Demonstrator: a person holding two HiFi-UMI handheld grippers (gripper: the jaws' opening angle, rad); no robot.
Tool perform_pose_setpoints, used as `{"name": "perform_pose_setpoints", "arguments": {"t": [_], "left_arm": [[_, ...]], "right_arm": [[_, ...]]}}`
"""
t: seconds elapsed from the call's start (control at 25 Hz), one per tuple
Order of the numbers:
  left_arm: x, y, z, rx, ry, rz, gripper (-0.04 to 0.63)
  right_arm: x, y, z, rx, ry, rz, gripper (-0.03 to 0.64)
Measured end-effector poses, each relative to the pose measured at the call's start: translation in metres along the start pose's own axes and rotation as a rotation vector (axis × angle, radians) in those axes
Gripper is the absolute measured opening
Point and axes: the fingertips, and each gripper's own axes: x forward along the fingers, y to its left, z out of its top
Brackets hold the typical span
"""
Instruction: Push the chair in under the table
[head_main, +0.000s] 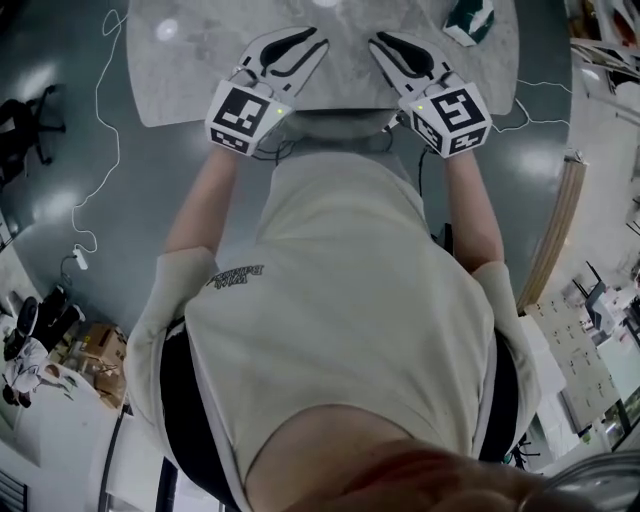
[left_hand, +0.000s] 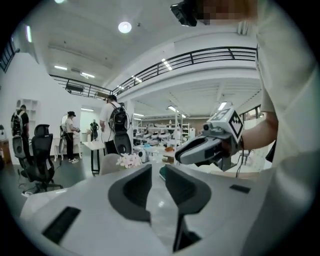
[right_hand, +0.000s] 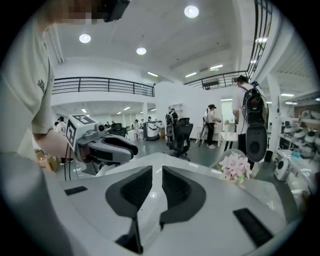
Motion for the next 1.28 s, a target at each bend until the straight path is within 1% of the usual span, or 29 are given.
{"name": "perform_pose_setpoints", "arguments": {"t": [0.08, 0.16, 0.28, 0.36, 0.48, 0.56, 0.72, 0.8, 0.88, 1.0, 1.12, 1.28], "left_arm": [[-0.004, 0.007, 0.018, 0.019, -0.035, 0.011, 0.086], [-0.010, 0.013, 0.031, 0.031, -0.044, 0.026, 0.086], [-0.018, 0.022, 0.051, 0.050, -0.075, 0.068, 0.078], [-0.022, 0.025, 0.064, 0.057, -0.093, 0.086, 0.064], [-0.028, 0.025, 0.083, 0.041, -0.106, 0.094, 0.049], [-0.031, 0.024, 0.098, 0.035, -0.136, 0.104, 0.037], [-0.034, 0.018, 0.128, 0.014, -0.191, 0.150, 0.022], [-0.038, 0.014, 0.141, 0.019, -0.206, 0.171, 0.014], [-0.042, 0.010, 0.151, 0.040, -0.211, 0.195, 0.011], [-0.041, 0.001, 0.164, 0.069, -0.211, 0.218, 0.009], [-0.044, -0.003, 0.177, 0.057, -0.229, 0.241, 0.009], [-0.054, -0.004, 0.184, 0.056, -0.234, 0.287, 0.009]], "right_arm": [[-0.002, -0.005, 0.019, -0.018, -0.050, -0.049, 0.064], [-0.006, -0.007, 0.037, -0.031, -0.095, -0.085, 0.060], [-0.010, -0.004, 0.062, -0.077, -0.150, -0.101, 0.058], [-0.013, 0.000, 0.076, -0.107, -0.175, -0.099, 0.058], [-0.018, 0.007, 0.097, -0.137, -0.212, -0.096, 0.055], [-0.018, 0.007, 0.110, -0.145, -0.235, -0.100, 0.044], [-0.026, 0.006, 0.137, -0.145, -0.303, -0.100, 0.037], [-0.033, 0.008, 0.150, -0.150, -0.336, -0.096, 0.032], [-0.041, 0.012, 0.162, -0.153, -0.363, -0.085, 0.028], [-0.062, 0.014, 0.174, -0.160, -0.395, -0.059, 0.020], [-0.076, 0.018, 0.183, -0.170, -0.415, -0.046, 0.012], [-0.080, 0.025, 0.180, -0.167, -0.398, -0.012, 0.009]]}}
